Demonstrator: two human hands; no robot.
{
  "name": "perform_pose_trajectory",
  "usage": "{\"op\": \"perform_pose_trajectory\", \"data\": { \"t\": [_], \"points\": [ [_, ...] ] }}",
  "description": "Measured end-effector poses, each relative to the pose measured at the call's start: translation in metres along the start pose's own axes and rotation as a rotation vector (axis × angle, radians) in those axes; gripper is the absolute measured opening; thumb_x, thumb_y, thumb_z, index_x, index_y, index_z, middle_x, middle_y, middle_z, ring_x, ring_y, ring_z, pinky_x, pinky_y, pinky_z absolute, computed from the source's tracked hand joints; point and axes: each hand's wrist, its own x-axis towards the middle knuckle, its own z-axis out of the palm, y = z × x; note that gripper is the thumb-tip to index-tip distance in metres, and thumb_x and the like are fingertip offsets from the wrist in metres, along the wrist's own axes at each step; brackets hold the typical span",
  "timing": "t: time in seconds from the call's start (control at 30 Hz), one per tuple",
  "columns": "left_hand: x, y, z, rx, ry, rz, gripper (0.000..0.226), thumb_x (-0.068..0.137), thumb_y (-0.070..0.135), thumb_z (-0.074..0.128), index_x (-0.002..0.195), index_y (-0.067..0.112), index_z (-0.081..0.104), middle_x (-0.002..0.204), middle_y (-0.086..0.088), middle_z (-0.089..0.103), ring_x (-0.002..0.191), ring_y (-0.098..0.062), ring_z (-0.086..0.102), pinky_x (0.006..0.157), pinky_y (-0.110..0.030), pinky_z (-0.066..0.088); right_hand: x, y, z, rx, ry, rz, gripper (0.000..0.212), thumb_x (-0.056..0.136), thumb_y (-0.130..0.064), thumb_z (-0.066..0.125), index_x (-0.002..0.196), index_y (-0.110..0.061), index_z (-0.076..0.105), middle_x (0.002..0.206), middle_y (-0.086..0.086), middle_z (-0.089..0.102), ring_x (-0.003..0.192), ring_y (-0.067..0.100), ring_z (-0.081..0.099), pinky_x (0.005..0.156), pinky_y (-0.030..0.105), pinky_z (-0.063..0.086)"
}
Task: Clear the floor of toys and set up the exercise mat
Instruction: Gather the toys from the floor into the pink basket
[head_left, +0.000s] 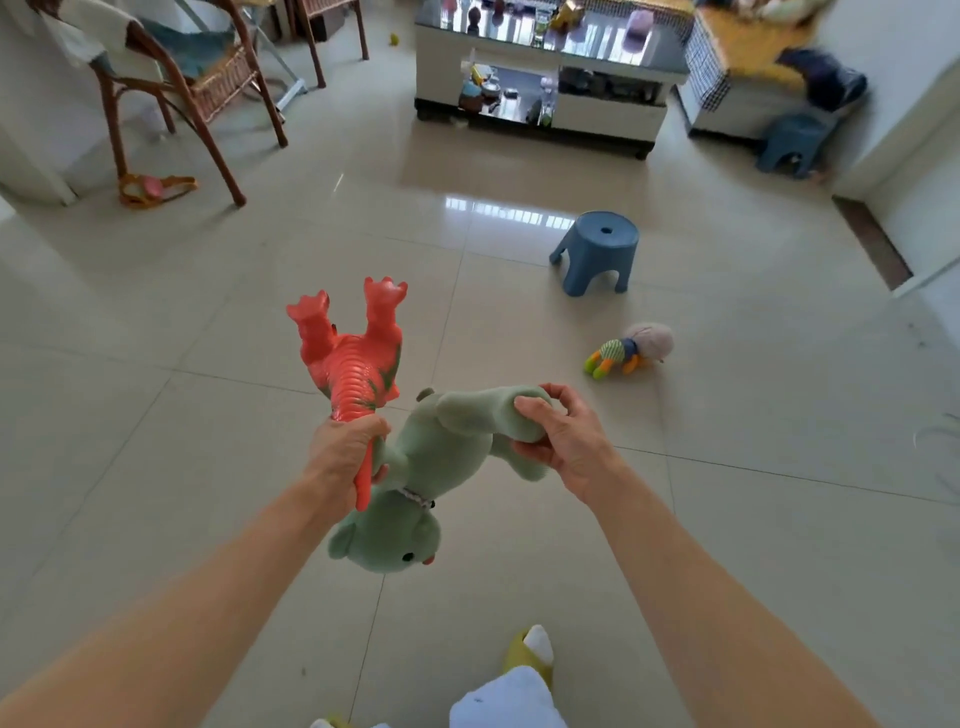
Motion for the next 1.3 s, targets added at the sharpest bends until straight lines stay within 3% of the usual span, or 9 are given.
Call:
{"op": "perform_pose_trajectory", "data": {
  "t": [0.13,0.3,0.57,0.73,0.9,1.13,1.3],
  "points": [
    [0.003,-0.001,0.077,0.067,0.022,-0.008,0.016,0.078,-0.001,0.057,0.078,0.013,0.049,0.074,-0.006,0.048,0.063,-0.016,0.047,0.036,-0.017,0.045,0.030,-0.017,-0.074,-0.075,-0.048,0.094,0.028,0.084,-0.025,0.065,0.109,-0.018,0.054,0.107,0.006,0.057,0.088,0.023,0.060,0.063,0.028,0.056],
    [0.008,-0.004,0.172,0.137,0.025,0.006,0.015,0.077,-0.002,0.054,0.076,0.013,0.051,0.067,-0.006,0.047,0.056,-0.017,0.043,0.036,-0.017,0.042,0.061,-0.047,-0.171,-0.165,0.073,0.095,0.045,0.086,-0.043,0.059,0.126,-0.027,0.046,0.108,-0.008,0.056,0.095,0.018,0.059,0.075,0.028,0.049],
    [0.027,0.000,0.280,0.262,-0.046,0.056,0.019,0.075,-0.005,0.053,0.070,0.012,0.048,0.056,-0.005,0.041,0.034,-0.011,0.038,0.036,-0.016,0.037,0.091,-0.083,-0.270,-0.085,0.252,0.073,0.043,0.086,-0.039,0.061,0.124,-0.024,0.047,0.120,0.001,0.055,0.098,0.020,0.058,0.077,0.030,0.047],
    [0.059,0.003,0.336,0.313,-0.089,0.043,0.016,0.075,-0.003,0.055,0.072,0.011,0.048,0.060,-0.006,0.042,0.048,-0.019,0.038,0.044,-0.022,0.035,0.121,-0.095,-0.304,-0.030,0.303,0.090,0.046,0.087,-0.035,0.060,0.127,-0.020,0.044,0.122,0.005,0.053,0.098,0.023,0.057,0.083,0.035,0.046],
    [0.114,0.009,0.407,0.384,-0.154,0.016,0.015,0.075,-0.003,0.056,0.073,0.010,0.050,0.062,-0.007,0.044,0.050,-0.019,0.041,0.035,-0.016,0.038,0.178,-0.123,-0.339,0.004,0.398,0.088,0.046,0.089,-0.032,0.059,0.130,-0.019,0.042,0.122,0.006,0.052,0.095,0.023,0.056,0.082,0.034,0.044],
    [0.182,0.037,0.496,0.446,-0.302,-0.056,0.022,0.072,-0.010,0.046,0.068,0.011,0.043,0.043,-0.002,0.035,0.030,-0.012,0.030,0.037,-0.016,0.031,0.263,-0.181,-0.378,-0.009,0.476,0.120,0.045,0.090,-0.029,0.058,0.131,-0.017,0.042,0.128,0.011,0.052,0.096,0.025,0.057,0.087,0.036,0.044],
    [0.219,0.062,0.557,0.512,-0.323,-0.072,0.021,0.073,-0.010,0.046,0.068,0.010,0.042,0.050,-0.003,0.034,0.028,-0.011,0.030,0.037,-0.015,0.030,0.312,-0.221,-0.401,0.015,0.499,0.129,0.045,0.090,-0.028,0.058,0.131,-0.017,0.042,0.127,0.012,0.052,0.098,0.025,0.057,0.092,0.039,0.044]
  ]
}}
